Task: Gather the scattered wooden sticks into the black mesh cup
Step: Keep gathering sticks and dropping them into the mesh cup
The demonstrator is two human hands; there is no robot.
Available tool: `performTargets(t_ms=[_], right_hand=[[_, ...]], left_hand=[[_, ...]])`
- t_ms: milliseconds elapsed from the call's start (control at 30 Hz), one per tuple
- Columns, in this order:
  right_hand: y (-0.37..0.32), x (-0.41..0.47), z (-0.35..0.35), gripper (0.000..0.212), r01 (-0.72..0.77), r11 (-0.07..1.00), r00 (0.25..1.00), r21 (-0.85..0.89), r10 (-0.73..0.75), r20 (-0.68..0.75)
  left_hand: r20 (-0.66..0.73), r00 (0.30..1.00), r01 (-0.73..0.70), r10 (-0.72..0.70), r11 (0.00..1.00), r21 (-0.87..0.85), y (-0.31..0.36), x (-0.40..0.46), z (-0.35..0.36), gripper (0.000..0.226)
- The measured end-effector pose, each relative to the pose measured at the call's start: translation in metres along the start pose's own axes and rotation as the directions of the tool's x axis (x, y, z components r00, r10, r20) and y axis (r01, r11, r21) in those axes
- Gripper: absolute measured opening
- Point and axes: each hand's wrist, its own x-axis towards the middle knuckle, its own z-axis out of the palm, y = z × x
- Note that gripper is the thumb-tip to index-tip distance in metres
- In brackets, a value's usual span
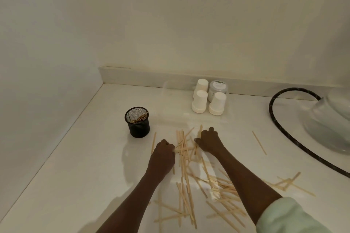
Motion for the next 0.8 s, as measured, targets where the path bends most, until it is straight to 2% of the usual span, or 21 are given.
performTargets(t_ms=[67, 133, 167, 233, 333, 400, 500, 567, 700, 800], right_hand=[[-0.002, -0.006, 0.009, 0.041, 0.034, 0.998, 0.999, 0.061, -0.033, -0.025], [-0.006, -0.010, 0.016, 0.033, 0.060, 0.985, 0.998, 0.160, -0.055, -0.037], [-0.009, -0.013, 0.017, 0.032, 0.037, 0.976, 0.999, 0.214, -0.028, -0.046], [-0.015, -0.016, 0.021, 0.036, 0.018, 0.981, 0.998, 0.195, -0.006, -0.063], [-0.029, -0.019, 0.029, 0.062, -0.036, 0.990, 0.996, 0.136, 0.047, -0.079], [-0.043, -0.023, 0.034, 0.073, -0.070, 0.985, 0.992, 0.160, 0.086, -0.096], [-0.063, -0.028, 0.044, 0.078, -0.082, 0.994, 0.981, 0.076, 0.094, -0.170], [-0.073, -0.032, 0.048, 0.070, -0.076, 0.996, 0.974, 0.047, 0.085, -0.209], [-0.078, -0.036, 0.042, 0.036, -0.063, 0.991, 0.977, 0.118, 0.085, -0.197], [-0.072, -0.037, 0.035, 0.023, -0.052, 0.989, 0.978, 0.138, 0.078, -0.193]], left_hand=[[-0.027, 0.999, 0.044, -0.045, 0.999, -0.011, 0.004, 0.000, -0.003, 0.021], [-0.127, 0.985, 0.115, -0.120, 0.992, -0.046, 0.004, 0.002, -0.007, 0.011], [-0.168, 0.967, 0.177, -0.191, 0.980, -0.090, 0.002, 0.003, -0.009, 0.014], [-0.142, 0.938, 0.301, -0.315, 0.947, -0.113, 0.002, 0.004, -0.017, 0.030], [-0.109, 0.973, 0.203, -0.201, 0.979, 0.003, -0.008, -0.001, -0.010, 0.022], [-0.103, 0.971, 0.211, -0.215, 0.976, -0.048, -0.009, -0.004, -0.008, 0.027], [-0.125, 0.961, 0.236, -0.247, 0.967, -0.095, -0.009, -0.006, -0.005, 0.035], [-0.093, 0.955, 0.275, -0.283, 0.957, -0.088, -0.005, -0.004, -0.009, 0.035], [0.009, 0.913, 0.408, -0.409, 0.910, -0.067, -0.004, 0.004, -0.017, 0.021], [0.071, 0.911, 0.408, -0.407, 0.913, 0.001, -0.004, 0.008, -0.019, 0.010]])
